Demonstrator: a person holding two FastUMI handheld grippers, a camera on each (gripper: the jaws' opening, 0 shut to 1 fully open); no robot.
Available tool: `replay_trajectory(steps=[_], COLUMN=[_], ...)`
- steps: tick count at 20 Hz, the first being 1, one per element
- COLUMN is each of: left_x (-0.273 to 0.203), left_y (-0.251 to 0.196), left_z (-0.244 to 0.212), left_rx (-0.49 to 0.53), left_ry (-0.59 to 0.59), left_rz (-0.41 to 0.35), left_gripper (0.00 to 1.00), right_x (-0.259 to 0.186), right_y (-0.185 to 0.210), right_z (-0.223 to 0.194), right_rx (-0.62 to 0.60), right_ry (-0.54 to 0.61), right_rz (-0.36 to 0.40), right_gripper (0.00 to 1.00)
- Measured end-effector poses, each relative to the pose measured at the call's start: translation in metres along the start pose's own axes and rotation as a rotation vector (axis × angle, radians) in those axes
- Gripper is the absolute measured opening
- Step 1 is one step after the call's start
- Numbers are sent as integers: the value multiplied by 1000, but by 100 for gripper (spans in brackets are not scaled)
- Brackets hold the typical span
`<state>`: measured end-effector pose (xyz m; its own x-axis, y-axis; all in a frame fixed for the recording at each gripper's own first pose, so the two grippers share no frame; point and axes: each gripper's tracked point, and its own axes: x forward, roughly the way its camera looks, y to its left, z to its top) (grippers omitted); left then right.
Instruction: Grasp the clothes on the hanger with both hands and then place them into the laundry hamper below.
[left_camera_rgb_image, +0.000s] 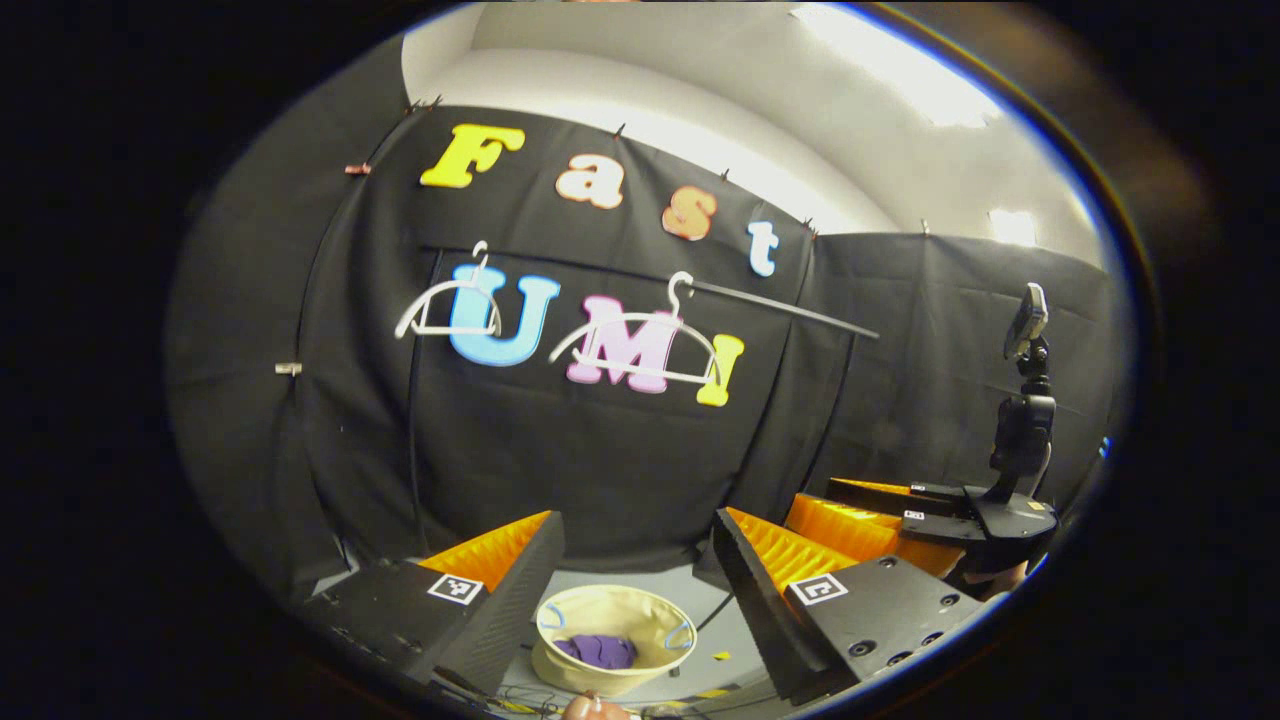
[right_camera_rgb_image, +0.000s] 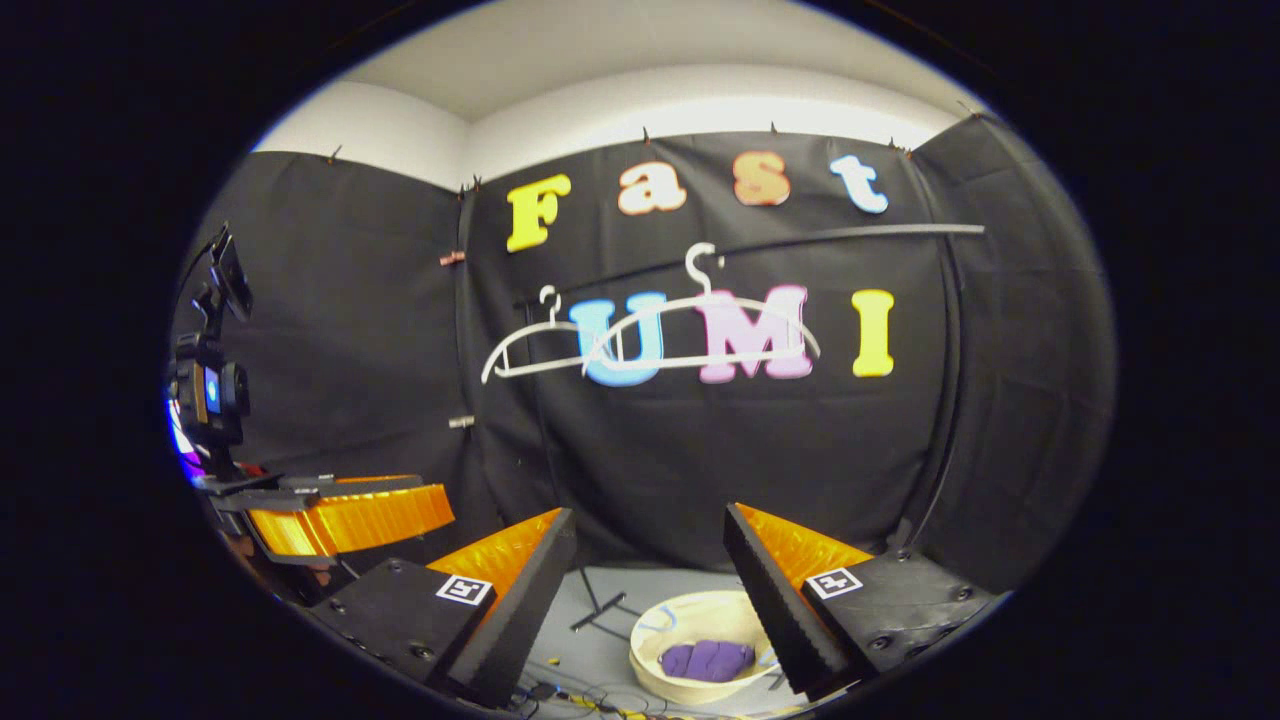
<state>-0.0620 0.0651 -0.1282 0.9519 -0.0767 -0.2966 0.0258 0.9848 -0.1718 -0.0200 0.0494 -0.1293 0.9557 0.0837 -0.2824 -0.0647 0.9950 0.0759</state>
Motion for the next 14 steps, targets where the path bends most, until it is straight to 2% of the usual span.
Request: replay_trajectory(steps=[2,3,4,5,6,7,8,10,11,12,14], left_x=[-7,-10,-12,-13,-13,-10,-6,1,5,5,7], left_y=[-8,-11,-13,-16,-22,-29,-39,-54,-57,-59,-59], left_z=[21,33,40,49,53,55,55,58,59,60,63], left_rx=[29,40,47,50,54,57,65,82,84,81,69], left_ry=[-73,-114,-151,-186,-207,-214,-216,-221,-218,-218,-217], left_rz=[4,15,25,35,41,40,21,-20,-32,-39,-30], left_gripper=[95,95,92,95,92,92,97,95,95,95,98], right_x=[-9,-14,-20,-23,-28,-30,-33,-29,-27,-25,-28], right_y=[-4,-7,-7,-7,-9,-9,-11,-19,-21,-20,-18], right_z=[29,40,54,62,69,71,75,78,76,77,83], right_rx=[-41,-57,-68,-71,-64,-56,-52,-68,-84,-95,-77], right_ry=[-98,-135,-187,-218,-245,-256,-272,-278,-267,-263,-275], right_rz=[-33,-44,-44,-44,-42,-34,-32,-46,-47,-44,-30], right_gripper=[100,98,100,97,97,97,97,97,100,97,100])
